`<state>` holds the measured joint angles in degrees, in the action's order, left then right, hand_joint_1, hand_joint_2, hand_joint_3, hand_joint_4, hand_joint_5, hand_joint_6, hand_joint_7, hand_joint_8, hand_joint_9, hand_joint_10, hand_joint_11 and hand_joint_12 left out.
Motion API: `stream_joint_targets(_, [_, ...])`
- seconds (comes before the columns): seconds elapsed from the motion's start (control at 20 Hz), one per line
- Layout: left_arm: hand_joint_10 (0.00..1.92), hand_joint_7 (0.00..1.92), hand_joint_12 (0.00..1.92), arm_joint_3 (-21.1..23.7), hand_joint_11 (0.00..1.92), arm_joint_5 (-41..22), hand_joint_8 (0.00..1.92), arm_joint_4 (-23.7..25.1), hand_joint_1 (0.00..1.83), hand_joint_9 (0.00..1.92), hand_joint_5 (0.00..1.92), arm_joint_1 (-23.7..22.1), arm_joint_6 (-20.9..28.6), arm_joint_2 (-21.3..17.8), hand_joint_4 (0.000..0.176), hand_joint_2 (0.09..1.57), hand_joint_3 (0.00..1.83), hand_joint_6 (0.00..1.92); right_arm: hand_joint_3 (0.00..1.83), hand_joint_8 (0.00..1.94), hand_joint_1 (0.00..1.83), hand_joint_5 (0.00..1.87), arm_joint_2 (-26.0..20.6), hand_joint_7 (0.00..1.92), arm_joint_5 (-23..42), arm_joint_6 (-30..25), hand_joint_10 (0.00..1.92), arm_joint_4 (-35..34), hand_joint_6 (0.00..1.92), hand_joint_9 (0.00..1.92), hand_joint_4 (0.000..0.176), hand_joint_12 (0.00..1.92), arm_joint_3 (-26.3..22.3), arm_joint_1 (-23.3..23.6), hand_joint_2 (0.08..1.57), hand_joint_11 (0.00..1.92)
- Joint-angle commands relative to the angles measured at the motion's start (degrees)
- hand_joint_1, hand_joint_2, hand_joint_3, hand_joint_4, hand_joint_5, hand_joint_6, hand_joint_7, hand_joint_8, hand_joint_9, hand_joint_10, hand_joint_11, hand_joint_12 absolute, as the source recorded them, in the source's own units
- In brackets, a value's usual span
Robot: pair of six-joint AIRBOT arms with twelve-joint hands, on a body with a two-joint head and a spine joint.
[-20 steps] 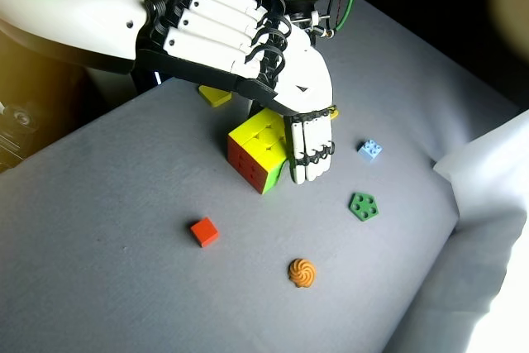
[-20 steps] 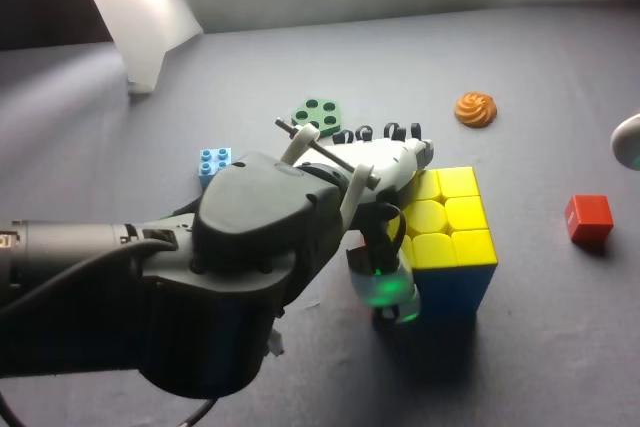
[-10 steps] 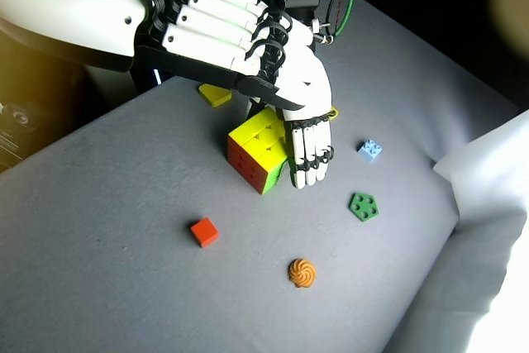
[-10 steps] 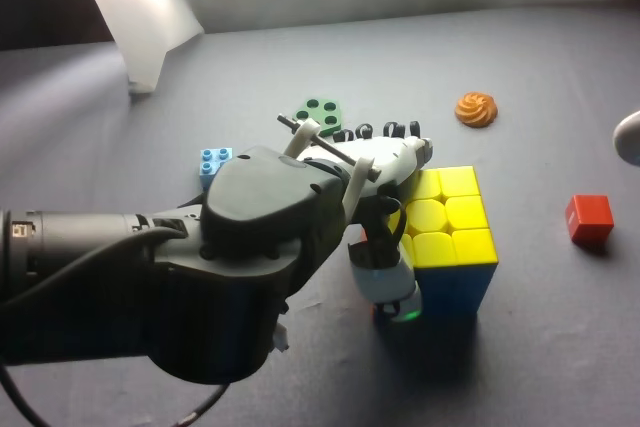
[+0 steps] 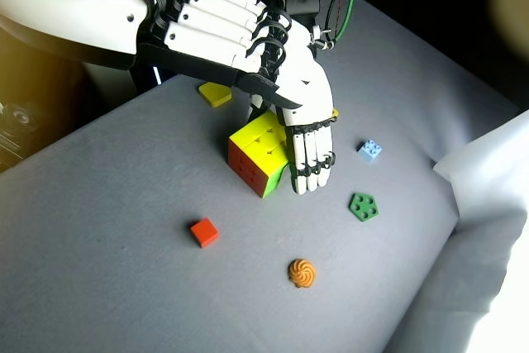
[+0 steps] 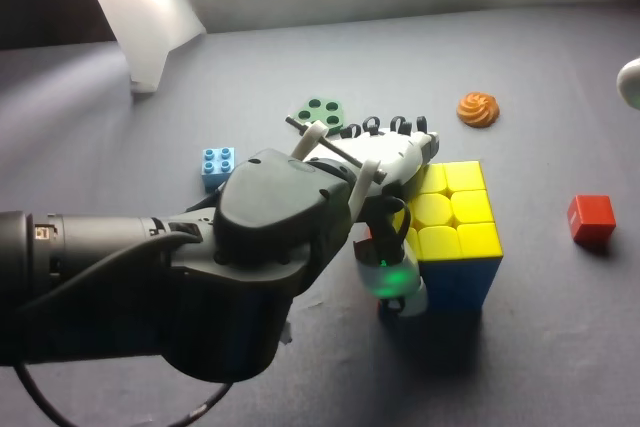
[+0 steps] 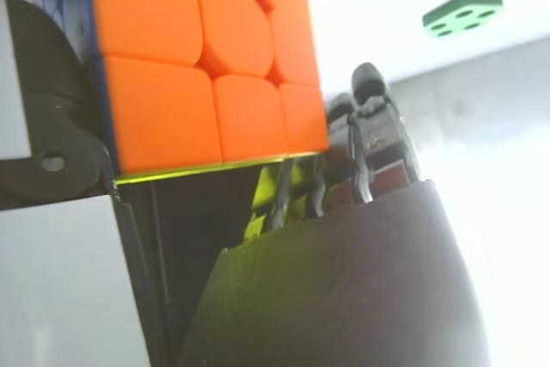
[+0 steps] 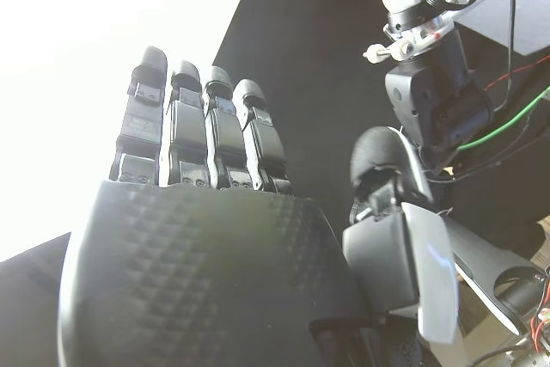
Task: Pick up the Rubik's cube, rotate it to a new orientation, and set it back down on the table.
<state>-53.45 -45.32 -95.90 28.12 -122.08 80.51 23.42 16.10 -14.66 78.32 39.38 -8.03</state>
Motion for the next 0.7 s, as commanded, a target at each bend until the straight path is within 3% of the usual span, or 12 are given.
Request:
stream_joint_targets(0.0, [0.00, 0.00, 0.13, -0.61, 0.00, 0.15, 0.00, 0.19, 1.33, 0.00, 0.00, 0.86, -0.18, 0.70, 0.000, 0.89, 0.00, 0.00, 0.03, 0.00, 0.00, 0.06, -0.09, 0.05, 1.38, 0.02, 0.00, -1.67, 0.00, 0.03, 0.000, 0.16, -0.14, 0.99, 1.44, 0.00])
stream_joint_targets(0.1, [0.00, 0.00, 0.13, -0.74, 0.00, 0.15, 0.00, 0.51, 1.31, 0.00, 0.00, 0.85, 0.15, 0.71, 0.000, 0.90, 0.00, 0.00, 0.01, 0.00, 0.00, 0.08, -0.09, 0.07, 1.39, 0.02, 0.00, -1.66, 0.00, 0.06, 0.000, 0.22, -0.14, 0.99, 1.46, 0.00])
stream_joint_targets(0.2, [0.00, 0.00, 0.12, -0.79, 0.00, 0.15, 0.00, 0.76, 1.33, 0.00, 0.00, 0.81, 0.28, 0.69, 0.000, 0.88, 0.00, 0.00, 0.01, 0.00, 0.00, 0.07, -0.09, 0.06, 1.39, 0.02, 0.00, -1.65, 0.00, 0.04, 0.000, 0.17, -0.14, 0.99, 1.46, 0.00])
stream_joint_targets(0.3, [0.02, 0.06, 0.47, -0.81, 0.00, 0.15, 0.01, 0.91, 1.42, 0.07, 0.03, 0.76, 0.32, 0.68, 0.000, 0.90, 0.01, 0.01, 0.00, 0.00, 0.00, 0.08, -0.09, 0.07, 1.39, 0.02, 0.00, -1.65, 0.00, 0.06, 0.000, 0.24, -0.14, 0.99, 1.45, 0.00])
stream_joint_targets(0.35, [0.04, 0.14, 0.66, -0.81, 0.00, 0.17, 0.02, 1.03, 1.44, 0.15, 0.09, 0.75, 0.32, 0.68, 0.000, 0.91, 0.01, 0.02, 0.00, 0.00, 0.00, 0.04, -0.09, 0.03, 1.39, 0.02, 0.00, -1.65, 0.00, 0.02, 0.000, 0.14, -0.14, 0.99, 1.45, 0.00])
stream_joint_targets(0.4, [0.08, 0.33, 1.00, -0.79, 0.00, 0.27, 0.05, 1.03, 1.41, 0.33, 0.22, 0.75, 0.32, 0.68, 0.000, 0.93, 0.01, 0.04, 0.00, 0.00, 0.00, 0.05, -0.09, 0.05, 1.39, 0.02, 0.00, -1.65, 0.00, 0.03, 0.000, 0.17, -0.14, 0.99, 1.45, 0.00])
stream_joint_targets(0.45, [0.09, 0.46, 1.15, -0.74, 0.01, 0.30, 0.05, 1.03, 1.40, 0.44, 0.32, 0.77, 0.32, 0.68, 0.000, 0.94, 0.01, 0.05, 0.00, 0.00, 0.00, 0.05, -0.09, 0.04, 1.39, 0.02, 0.00, -1.65, 0.00, 0.03, 0.000, 0.16, -0.14, 0.99, 1.46, 0.00])
stream_joint_targets(0.5, [0.13, 0.59, 1.17, -0.69, 0.11, 0.30, 0.06, 1.03, 1.37, 0.57, 0.42, 0.79, 0.32, 0.68, 0.000, 0.96, 0.01, 0.06, 0.00, 0.00, 0.00, 0.07, -0.09, 0.07, 1.39, 0.02, 0.00, -1.65, 0.00, 0.05, 0.000, 0.24, -0.14, 0.99, 1.47, 0.00])
stream_joint_targets(0.6, [0.28, 0.83, 1.22, -0.66, 0.36, 0.30, 0.09, 1.03, 1.39, 0.81, 0.67, 0.79, 0.32, 0.63, 0.000, 1.02, 0.01, 0.06, 0.00, 0.00, 0.00, 0.06, -0.10, 0.05, 1.39, 0.02, 0.00, -1.65, 0.00, 0.04, 0.000, 0.17, -0.14, 0.99, 1.48, 0.00])
stream_joint_targets(0.65, [0.28, 0.83, 1.22, -0.66, 0.36, 0.30, 0.09, 1.03, 1.39, 0.81, 0.67, 0.75, 0.32, 0.60, 0.000, 1.02, 0.01, 0.06, 0.00, 0.00, 0.00, 0.06, -0.10, 0.05, 1.39, 0.02, 0.00, -1.65, 0.00, 0.04, 0.000, 0.17, -0.14, 0.99, 1.48, 0.00])
